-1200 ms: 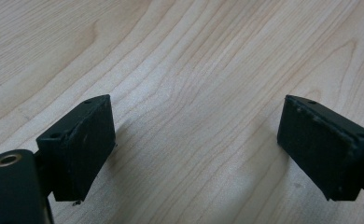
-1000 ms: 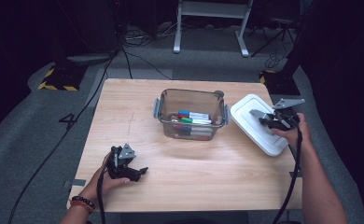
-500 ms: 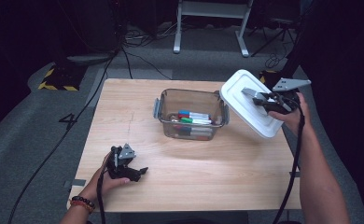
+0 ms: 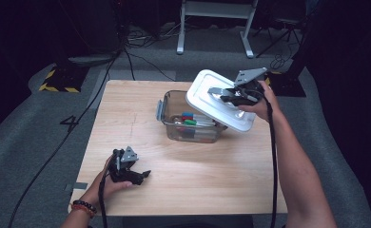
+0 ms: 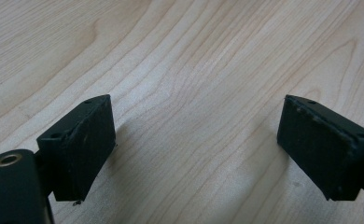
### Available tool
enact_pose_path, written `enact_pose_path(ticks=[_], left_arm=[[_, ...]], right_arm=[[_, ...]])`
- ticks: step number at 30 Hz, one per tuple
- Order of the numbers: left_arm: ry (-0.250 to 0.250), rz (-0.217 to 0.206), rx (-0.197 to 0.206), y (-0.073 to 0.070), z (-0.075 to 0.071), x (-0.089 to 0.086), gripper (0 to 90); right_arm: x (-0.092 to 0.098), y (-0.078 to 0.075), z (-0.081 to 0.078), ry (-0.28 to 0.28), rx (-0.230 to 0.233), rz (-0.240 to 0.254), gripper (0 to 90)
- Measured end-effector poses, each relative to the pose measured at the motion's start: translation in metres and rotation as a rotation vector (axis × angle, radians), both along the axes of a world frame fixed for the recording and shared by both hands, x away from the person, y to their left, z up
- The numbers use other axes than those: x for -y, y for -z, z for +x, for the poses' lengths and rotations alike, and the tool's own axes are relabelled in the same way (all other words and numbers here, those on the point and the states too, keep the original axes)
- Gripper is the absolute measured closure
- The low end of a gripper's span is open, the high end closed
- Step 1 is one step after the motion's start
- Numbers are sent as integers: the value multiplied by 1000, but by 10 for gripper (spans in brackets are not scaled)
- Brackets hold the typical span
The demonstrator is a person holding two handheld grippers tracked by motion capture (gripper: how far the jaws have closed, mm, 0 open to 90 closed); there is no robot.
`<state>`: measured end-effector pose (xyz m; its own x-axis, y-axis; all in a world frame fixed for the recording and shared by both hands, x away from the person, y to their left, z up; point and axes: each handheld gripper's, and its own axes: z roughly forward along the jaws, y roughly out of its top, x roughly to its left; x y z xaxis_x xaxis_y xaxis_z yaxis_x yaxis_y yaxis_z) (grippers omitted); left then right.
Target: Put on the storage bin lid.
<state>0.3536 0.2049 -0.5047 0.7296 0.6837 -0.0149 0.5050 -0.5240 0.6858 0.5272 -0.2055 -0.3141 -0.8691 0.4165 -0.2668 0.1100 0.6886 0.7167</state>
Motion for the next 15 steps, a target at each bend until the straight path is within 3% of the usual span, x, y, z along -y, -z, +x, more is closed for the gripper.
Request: enact_pose_path(ticks=[2, 3, 15], left_arm=[[-3, -1, -1, 0, 0, 0, 118], [-7, -3, -2, 0, -1, 0, 118], [-29, 1, 0, 0, -13, -3, 120]], right_arm=[[-8, 1, 2, -13, -2, -8, 672], [-21, 5, 6, -37, -9, -27, 673], [-74, 23, 24, -131, -68, -120, 671]])
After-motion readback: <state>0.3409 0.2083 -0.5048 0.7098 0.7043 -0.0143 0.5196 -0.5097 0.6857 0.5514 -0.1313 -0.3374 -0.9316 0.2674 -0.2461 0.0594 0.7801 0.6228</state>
